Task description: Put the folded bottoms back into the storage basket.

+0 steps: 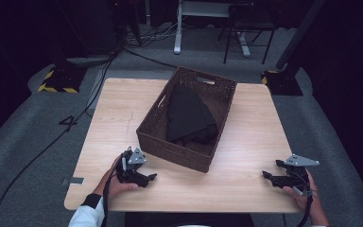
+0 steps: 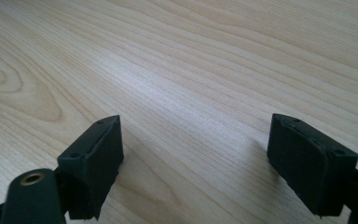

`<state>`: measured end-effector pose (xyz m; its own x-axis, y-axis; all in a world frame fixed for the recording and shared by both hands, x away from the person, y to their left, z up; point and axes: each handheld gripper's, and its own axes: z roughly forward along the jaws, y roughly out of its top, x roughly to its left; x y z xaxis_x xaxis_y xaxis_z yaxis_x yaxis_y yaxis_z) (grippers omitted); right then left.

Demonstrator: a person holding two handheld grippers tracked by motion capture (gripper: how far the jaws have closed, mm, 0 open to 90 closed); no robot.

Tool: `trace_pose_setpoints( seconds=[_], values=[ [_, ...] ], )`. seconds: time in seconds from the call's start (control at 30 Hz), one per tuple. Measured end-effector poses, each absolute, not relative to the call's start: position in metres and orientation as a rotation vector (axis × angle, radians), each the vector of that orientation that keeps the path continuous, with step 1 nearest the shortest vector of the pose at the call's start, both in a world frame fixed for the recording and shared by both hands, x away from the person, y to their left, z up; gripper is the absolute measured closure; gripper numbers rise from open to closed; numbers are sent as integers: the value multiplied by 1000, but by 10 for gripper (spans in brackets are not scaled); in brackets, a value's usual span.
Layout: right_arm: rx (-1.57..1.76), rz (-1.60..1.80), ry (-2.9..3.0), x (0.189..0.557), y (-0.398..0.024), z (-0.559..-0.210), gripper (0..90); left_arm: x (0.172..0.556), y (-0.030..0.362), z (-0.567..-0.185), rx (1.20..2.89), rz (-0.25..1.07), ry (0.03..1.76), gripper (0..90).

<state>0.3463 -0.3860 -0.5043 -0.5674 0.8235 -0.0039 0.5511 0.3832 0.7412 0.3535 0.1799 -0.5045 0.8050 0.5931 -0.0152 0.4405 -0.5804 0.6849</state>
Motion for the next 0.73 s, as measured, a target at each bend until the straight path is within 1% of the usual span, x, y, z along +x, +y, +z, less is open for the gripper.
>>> trace_pose_setpoints(
  seconds=[0.73],
  values=[
    [1195, 1002, 2275, 346, -386, -504, 183, 355, 179, -505, 2281, 282, 764, 121]
  ],
)
